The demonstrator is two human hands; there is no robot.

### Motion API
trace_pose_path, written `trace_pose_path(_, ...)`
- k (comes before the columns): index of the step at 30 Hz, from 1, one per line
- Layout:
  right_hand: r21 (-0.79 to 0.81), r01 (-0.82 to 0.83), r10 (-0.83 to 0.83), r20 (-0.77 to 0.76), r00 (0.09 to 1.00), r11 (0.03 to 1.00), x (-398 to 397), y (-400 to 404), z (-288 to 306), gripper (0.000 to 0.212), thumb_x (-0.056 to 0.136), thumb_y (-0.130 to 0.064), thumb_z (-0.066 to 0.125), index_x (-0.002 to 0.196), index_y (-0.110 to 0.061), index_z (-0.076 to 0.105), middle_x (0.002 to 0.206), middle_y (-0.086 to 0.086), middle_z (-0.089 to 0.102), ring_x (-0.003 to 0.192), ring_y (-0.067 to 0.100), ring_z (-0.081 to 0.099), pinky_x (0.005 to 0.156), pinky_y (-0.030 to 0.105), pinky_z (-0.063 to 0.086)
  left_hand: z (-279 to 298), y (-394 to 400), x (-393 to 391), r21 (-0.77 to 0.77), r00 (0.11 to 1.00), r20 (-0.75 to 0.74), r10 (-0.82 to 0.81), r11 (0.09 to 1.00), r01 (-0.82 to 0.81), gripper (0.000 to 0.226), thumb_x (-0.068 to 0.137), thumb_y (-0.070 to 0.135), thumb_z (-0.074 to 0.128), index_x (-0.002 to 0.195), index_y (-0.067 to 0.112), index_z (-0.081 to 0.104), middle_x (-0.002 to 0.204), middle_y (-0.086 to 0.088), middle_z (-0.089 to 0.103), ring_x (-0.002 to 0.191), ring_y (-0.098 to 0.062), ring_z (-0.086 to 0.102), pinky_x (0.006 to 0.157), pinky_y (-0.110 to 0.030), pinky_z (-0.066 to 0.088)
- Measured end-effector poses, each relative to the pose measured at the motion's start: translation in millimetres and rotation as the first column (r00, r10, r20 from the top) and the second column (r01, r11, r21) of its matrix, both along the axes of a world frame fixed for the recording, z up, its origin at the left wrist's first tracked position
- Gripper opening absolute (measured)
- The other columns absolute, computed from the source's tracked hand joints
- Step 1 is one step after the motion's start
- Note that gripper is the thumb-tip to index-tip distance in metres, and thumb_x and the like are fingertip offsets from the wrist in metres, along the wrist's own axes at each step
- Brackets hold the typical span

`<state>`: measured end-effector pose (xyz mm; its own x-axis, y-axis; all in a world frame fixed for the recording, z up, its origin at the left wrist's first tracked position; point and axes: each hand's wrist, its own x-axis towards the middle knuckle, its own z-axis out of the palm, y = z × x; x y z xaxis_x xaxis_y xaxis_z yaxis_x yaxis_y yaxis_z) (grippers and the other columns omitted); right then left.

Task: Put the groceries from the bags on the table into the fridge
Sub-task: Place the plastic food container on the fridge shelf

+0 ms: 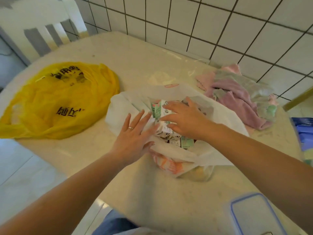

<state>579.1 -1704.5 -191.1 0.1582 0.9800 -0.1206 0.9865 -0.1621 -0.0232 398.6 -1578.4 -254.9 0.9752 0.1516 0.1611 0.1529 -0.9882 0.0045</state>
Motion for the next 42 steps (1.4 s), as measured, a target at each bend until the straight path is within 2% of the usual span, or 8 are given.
trace_pose_path(4,-0.164,-0.061,0.057,-0.033,0.998,0.985,-13.0,29.2,-3.8,0.032,0.096,-0.045,0.041,0.124,-0.043,0.054,0.157,-0.006,0.013,0.145,0.012,0.0,0.112,0.058,-0.008,-4.9,29.5,-5.0,0.026,0.999,-0.04,0.037,0.999,-0.036,0.06,0.08,0.038,0.066,0.135,0.027,0.044,0.147,-0.016,0.036,0.138,-0.038,0.028,0.107,-0.063,0.024)
trace_pose_path(10,-0.251,0.003,0.025,0.109,0.994,0.968,-19.1,66.0,-7.1,0.054,0.099,-0.04,0.035,0.148,-0.027,0.018,0.157,-0.006,0.012,0.144,0.013,0.003,0.114,0.055,-0.006,-3.7,64.5,0.4,0.054,1.0,-0.001,0.025,0.998,-0.025,0.065,0.082,0.039,0.064,0.138,0.015,0.042,0.145,-0.013,0.041,0.136,-0.033,0.034,0.106,-0.063,0.026)
trace_pose_path(18,-0.032,0.139,-0.134,0.122,0.983,0.99,-5.7,131.0,24.6,0.06,0.097,-0.027,0.043,0.149,-0.021,0.014,0.158,-0.007,0.005,0.142,0.013,0.014,0.116,0.048,0.001,17.9,124.2,38.0,0.05,0.996,0.062,0.059,0.997,-0.062,0.071,0.086,0.038,0.059,0.146,0.015,0.028,0.156,-0.016,0.013,0.143,-0.033,0.012,0.11,-0.057,0.012)
trace_pose_path(22,-0.083,0.211,-0.192,0.194,0.962,0.974,8.9,154.4,25.1,0.068,0.095,-0.036,0.046,0.15,-0.021,0.007,0.158,-0.004,-0.004,0.144,0.015,0.007,0.116,0.049,0.002,24.5,152.4,63.3,0.077,0.99,-0.04,0.137,0.988,-0.134,0.076,0.095,0.046,0.038,0.149,0.008,0.0,0.156,-0.012,-0.016,0.144,-0.029,-0.012,0.113,-0.055,0.002)
trace_pose_path(27,-0.184,0.303,-0.267,0.197,0.943,0.935,27.8,150.9,7.5,0.08,0.088,-0.048,0.054,0.149,-0.03,0.005,0.158,0.001,-0.007,0.144,0.018,0.005,0.115,0.052,0.001,15.5,176.4,86.6,0.057,0.966,-0.144,0.217,0.976,-0.211,0.08,0.093,0.054,0.033,0.148,0.005,0.003,0.156,-0.012,-0.014,0.143,-0.029,-0.016,0.113,-0.057,0.001)
trace_pose_path(30,-0.252,0.365,-0.335,0.156,0.929,0.896,40.3,145.1,-4.8,0.079,0.086,-0.051,0.054,0.148,-0.034,0.008,0.158,0.003,-0.004,0.143,0.022,0.015,0.115,0.054,0.005,9.6,179.9,95.5,0.066,0.988,-0.136,0.074,0.996,-0.066,0.074,0.095,0.047,0.036,0.148,0.004,0.007,0.157,-0.013,-0.01,0.144,-0.029,-0.014,0.113,-0.058,0.001)
trace_pose_path(34,-0.26,0.371,-0.344,0.144,0.928,0.892,55.5,143.0,-22.6,0.075,0.089,-0.038,0.057,0.148,-0.035,0.01,0.157,0.005,0.002,0.135,0.025,0.035,0.114,0.052,0.011,-5.2,180.2,105.9,0.094,0.949,-0.06,-0.308,0.945,0.313,0.061,0.092,0.048,0.033,0.138,0.008,0.041,0.152,-0.01,0.03,0.143,-0.027,0.019,0.112,-0.058,0.012)
trace_pose_path(42,-0.314,0.32,-0.286,0.15,0.946,0.894,87.7,146.8,-40.4,0.06,0.094,-0.041,0.044,0.147,-0.032,0.017,0.157,0.002,0.007,0.142,0.017,0.017,0.114,0.048,0.009,-16.6,181.1,143.3,-0.017,0.902,-0.327,-0.282,0.956,0.293,0.079,0.08,0.066,-0.014,0.149,0.03,0.0,0.158,0.001,0.0,0.145,-0.018,-0.008,0.113,-0.054,-0.011)
